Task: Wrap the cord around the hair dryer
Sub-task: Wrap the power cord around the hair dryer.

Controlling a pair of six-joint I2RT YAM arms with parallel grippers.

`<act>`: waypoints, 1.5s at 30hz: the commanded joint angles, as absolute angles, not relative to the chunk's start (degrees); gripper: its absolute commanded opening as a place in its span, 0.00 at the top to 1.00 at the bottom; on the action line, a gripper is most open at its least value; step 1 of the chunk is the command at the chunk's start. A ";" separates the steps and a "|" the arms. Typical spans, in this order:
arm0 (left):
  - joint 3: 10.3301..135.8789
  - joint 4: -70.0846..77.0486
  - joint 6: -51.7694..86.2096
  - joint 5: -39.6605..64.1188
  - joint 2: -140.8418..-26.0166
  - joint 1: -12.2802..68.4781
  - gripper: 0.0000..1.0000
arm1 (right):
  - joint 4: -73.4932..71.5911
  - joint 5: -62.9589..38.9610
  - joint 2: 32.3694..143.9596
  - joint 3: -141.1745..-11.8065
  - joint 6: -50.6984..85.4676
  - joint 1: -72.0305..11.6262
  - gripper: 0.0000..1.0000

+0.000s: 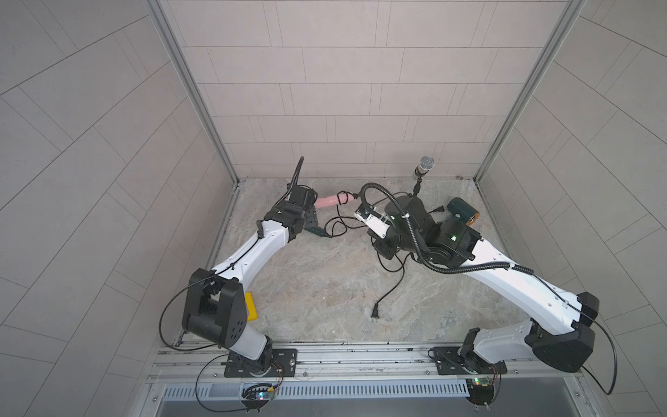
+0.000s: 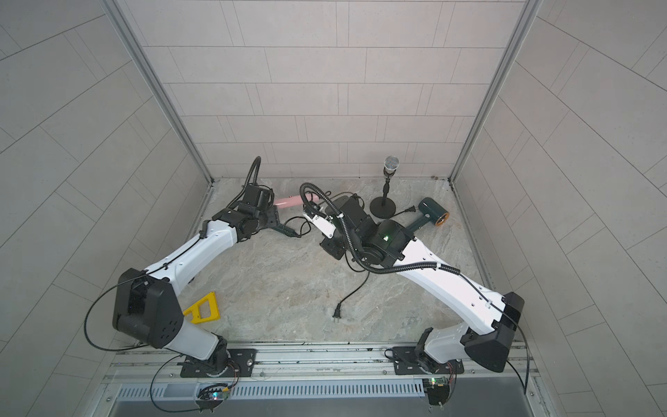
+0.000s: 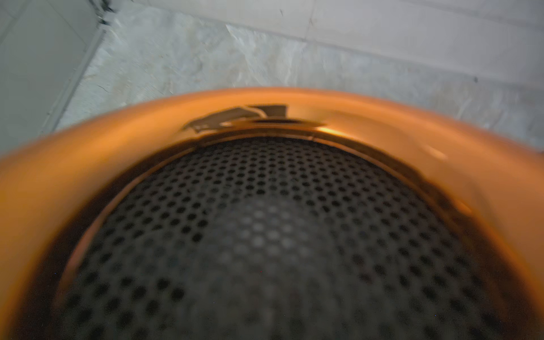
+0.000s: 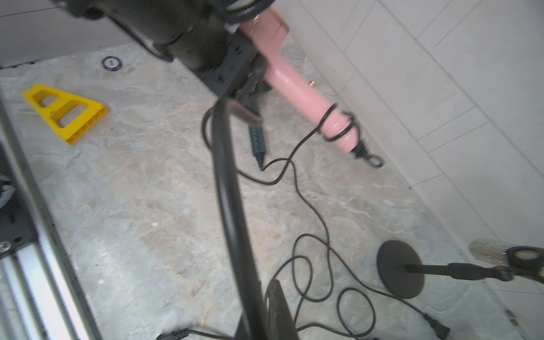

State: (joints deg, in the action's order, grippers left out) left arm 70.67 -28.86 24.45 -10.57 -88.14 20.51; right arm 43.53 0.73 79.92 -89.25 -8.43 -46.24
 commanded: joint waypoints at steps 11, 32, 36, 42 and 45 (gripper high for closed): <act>71.30 -41.00 1.84 27.21 -77.85 23.81 1.00 | 44.31 -4.57 90.93 -97.36 -21.60 -24.83 1.00; 54.03 10.58 40.41 43.16 -68.14 17.55 1.00 | 24.98 -20.41 87.70 -69.61 -1.46 -12.65 1.00; 53.82 11.55 44.04 38.05 -68.81 15.59 1.00 | 24.96 -17.85 86.33 -64.34 1.84 -13.05 1.00; 55.36 1.57 42.55 24.82 -70.70 11.23 1.00 | 32.87 -14.79 84.21 -60.68 4.94 -15.87 1.00; 56.20 -3.33 41.84 17.24 -71.57 10.45 1.00 | 35.93 -12.63 82.91 -60.05 4.59 -18.23 1.00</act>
